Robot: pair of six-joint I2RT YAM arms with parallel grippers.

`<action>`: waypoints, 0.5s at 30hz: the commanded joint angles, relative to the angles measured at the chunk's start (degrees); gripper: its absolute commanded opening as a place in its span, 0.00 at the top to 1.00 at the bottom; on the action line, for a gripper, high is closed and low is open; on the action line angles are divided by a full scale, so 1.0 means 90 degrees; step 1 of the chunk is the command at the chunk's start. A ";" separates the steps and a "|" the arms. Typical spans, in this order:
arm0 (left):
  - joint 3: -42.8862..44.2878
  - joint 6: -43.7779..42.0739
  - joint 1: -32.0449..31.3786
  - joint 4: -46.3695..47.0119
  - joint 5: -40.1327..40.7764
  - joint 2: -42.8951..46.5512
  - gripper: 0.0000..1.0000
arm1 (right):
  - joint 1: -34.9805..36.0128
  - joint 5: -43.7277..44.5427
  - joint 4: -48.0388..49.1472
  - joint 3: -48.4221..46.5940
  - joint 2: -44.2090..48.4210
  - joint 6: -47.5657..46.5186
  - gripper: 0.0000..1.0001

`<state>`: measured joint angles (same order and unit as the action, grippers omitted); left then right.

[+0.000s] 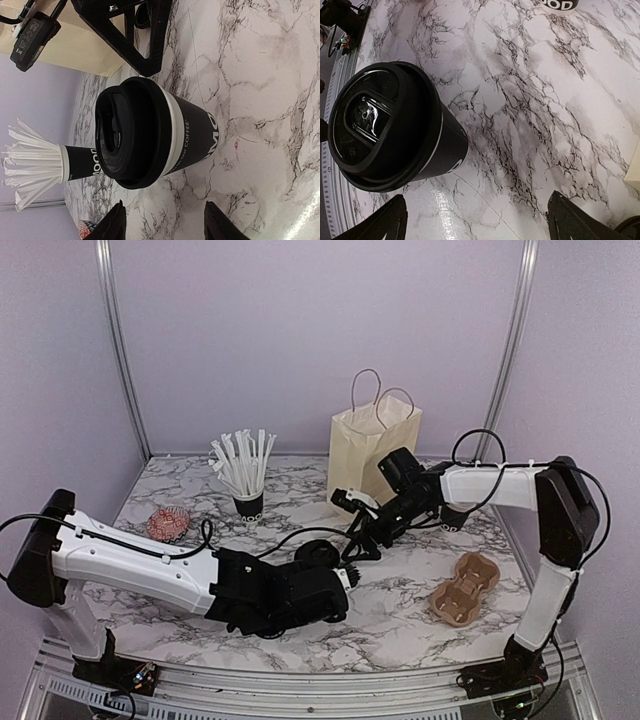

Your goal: Pack the takeout coffee

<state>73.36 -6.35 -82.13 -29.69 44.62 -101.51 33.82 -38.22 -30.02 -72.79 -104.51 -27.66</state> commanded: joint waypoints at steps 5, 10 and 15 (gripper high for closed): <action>0.0341 0.1610 0.0274 -0.0296 -0.0891 0.1037 0.36 | -0.0168 0.0408 -0.0571 -0.0094 0.0680 0.0039 0.06; 0.0521 0.3460 0.1410 -0.0249 -0.2277 0.1173 0.28 | -0.0184 -0.0472 -0.1220 -0.0271 0.0668 0.0533 0.07; 0.0177 0.3977 0.1993 0.0605 -0.2839 0.1228 0.19 | -0.0174 -0.1666 -0.1823 -0.0223 0.0215 0.0734 0.15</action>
<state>77.10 21.12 -66.32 -28.62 26.68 -91.07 32.45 -43.70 -39.83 -73.60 -99.48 -23.64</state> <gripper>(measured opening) 0.791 0.879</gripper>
